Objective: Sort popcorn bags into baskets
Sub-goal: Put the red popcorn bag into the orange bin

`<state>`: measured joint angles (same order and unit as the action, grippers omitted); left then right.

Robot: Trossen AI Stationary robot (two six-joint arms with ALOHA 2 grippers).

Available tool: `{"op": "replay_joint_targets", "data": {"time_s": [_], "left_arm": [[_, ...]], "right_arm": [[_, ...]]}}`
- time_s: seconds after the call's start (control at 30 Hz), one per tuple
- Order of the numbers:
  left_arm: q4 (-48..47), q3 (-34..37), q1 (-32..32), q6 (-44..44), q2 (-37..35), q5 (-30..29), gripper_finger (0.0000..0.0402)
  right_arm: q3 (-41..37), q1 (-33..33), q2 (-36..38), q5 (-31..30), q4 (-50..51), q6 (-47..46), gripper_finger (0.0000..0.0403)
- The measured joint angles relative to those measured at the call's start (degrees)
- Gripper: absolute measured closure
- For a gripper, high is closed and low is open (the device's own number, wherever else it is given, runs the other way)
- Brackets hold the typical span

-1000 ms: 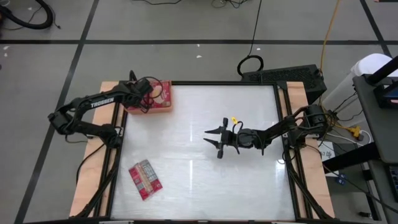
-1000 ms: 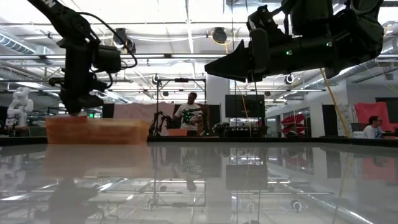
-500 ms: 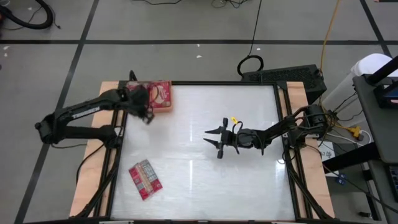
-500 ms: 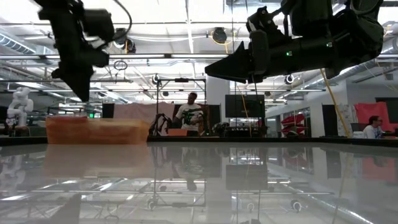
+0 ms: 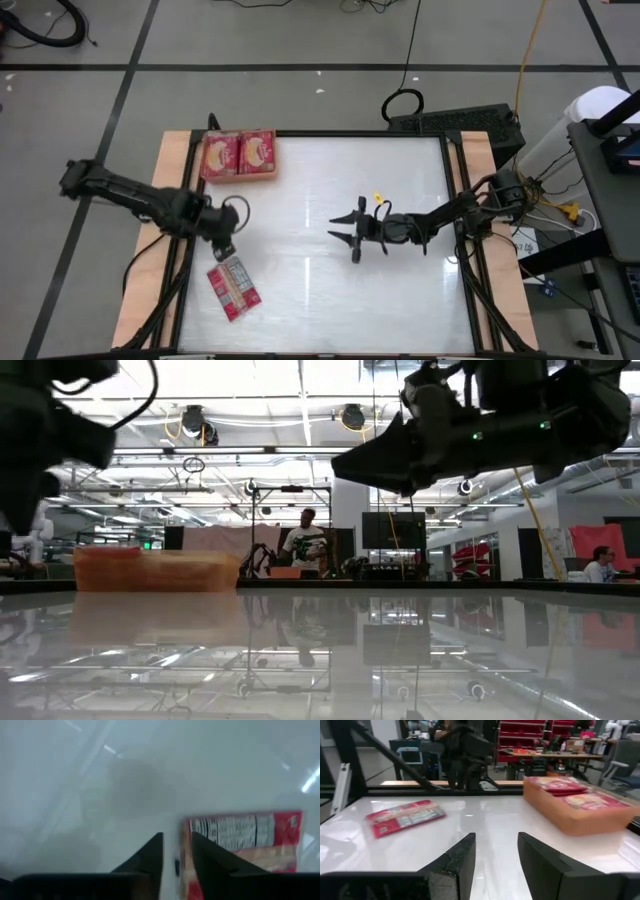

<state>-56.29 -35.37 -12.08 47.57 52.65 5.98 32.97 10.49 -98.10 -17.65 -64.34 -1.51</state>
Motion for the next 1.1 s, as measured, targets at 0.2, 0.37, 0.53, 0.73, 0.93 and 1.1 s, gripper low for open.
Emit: {"op": "replay_joint_targets", "data": {"time_s": [0.2, 0.37, 0.53, 0.73, 0.93, 1.1], "left_arm": [[7.8, 4.4, -12.5, 13.4, 3.2, 0.0, 0.0195], [12.1, 7.3, -19.5, 19.3, 7.2, -1.2, 0.0117], [20.6, 10.2, -23.5, 20.7, 11.3, -2.5, 0.0081], [20.2, 11.0, -24.0, 19.6, 13.1, -3.1, 0.0158], [25.2, 10.6, -22.7, 10.7, 9.6, -5.5, 0.0329], [32.6, 10.6, -20.0, 2.2, 6.8, -9.3, 0.0389]], "right_arm": [[0.0, 1.7, 0.0, 0.1, 0.4, 0.5, 0.0261], [0.0, 1.8, 0.0, 0.0, 0.8, 1.1, 0.0261], [0.0, 1.5, 0.0, -0.1, 0.8, 1.9, 0.0261], [0.1, 1.5, 0.0, -0.1, -0.3, 2.2, 0.0261], [0.0, 1.5, 0.0, -0.1, -1.3, 2.1, 0.0261], [1.1, 1.5, -0.4, 0.2, -1.9, -1.8, 0.0261]]}}
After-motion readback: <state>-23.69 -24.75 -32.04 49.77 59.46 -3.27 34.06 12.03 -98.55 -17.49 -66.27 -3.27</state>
